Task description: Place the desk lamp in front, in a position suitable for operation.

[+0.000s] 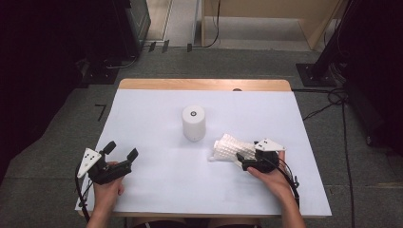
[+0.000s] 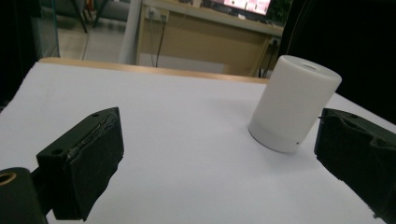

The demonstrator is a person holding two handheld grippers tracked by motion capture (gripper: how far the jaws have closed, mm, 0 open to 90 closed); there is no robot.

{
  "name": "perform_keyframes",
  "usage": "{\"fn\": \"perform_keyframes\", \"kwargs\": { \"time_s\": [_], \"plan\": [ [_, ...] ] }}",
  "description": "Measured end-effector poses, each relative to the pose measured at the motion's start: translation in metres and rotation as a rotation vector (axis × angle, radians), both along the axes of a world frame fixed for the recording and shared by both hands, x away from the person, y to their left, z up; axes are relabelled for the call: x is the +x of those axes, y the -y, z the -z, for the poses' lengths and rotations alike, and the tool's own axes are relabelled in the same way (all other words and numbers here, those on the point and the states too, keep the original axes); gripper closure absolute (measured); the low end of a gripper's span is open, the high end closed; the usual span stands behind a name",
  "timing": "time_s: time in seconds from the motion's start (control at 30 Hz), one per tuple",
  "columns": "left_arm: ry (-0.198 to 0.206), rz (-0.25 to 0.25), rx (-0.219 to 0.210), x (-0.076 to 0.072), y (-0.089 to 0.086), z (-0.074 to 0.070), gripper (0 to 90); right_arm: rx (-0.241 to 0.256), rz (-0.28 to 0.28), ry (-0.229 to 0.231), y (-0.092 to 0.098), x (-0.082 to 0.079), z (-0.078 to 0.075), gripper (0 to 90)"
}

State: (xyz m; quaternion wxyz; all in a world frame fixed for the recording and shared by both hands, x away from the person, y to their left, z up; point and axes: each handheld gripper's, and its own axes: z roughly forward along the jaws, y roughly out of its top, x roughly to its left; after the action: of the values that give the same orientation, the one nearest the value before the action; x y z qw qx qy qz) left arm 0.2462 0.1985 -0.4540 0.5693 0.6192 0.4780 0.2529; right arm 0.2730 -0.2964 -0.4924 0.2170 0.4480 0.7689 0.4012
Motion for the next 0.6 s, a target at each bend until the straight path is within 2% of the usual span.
{"fn": "perform_keyframes", "kwargs": {
  "time_s": [0.1, 0.17, 0.23, 0.3, 0.4, 0.47, 0.53, 0.6],
  "plan": [
    [0.003, -0.004, 0.027, -0.002, 0.012, -0.006, 1.8, 0.027, -0.006, -0.023, 0.005, -0.003, 0.001, 24.0],
    [0.012, -0.007, 0.042, -0.003, 0.022, -0.008, 1.8, 0.020, -0.015, -0.026, 0.004, -0.003, 0.003, 26.6],
    [-0.001, -0.002, 0.064, -0.002, 0.032, -0.010, 1.9, 0.015, -0.012, -0.027, 0.003, -0.003, 0.003, 29.0],
    [-0.009, 0.012, 0.065, 0.000, 0.041, -0.010, 1.9, 0.020, -0.010, -0.024, 0.004, -0.002, 0.004, 30.6],
    [0.029, 0.026, 0.052, 0.004, 0.057, -0.011, 1.9, 0.011, -0.005, -0.022, 0.004, -0.002, 0.004, 35.0],
    [0.046, 0.041, 0.061, 0.007, 0.068, -0.013, 1.8, -0.002, 0.000, -0.027, 0.003, -0.003, 0.004, 43.0],
    [0.066, 0.055, 0.074, 0.010, 0.079, -0.017, 1.9, -0.012, -0.007, -0.019, 0.001, -0.005, 0.004, 56.6],
    [0.077, 0.073, 0.084, 0.013, 0.090, -0.019, 1.9, -0.003, -0.012, -0.013, 0.002, -0.006, 0.004, 68.3]
  ]
}}
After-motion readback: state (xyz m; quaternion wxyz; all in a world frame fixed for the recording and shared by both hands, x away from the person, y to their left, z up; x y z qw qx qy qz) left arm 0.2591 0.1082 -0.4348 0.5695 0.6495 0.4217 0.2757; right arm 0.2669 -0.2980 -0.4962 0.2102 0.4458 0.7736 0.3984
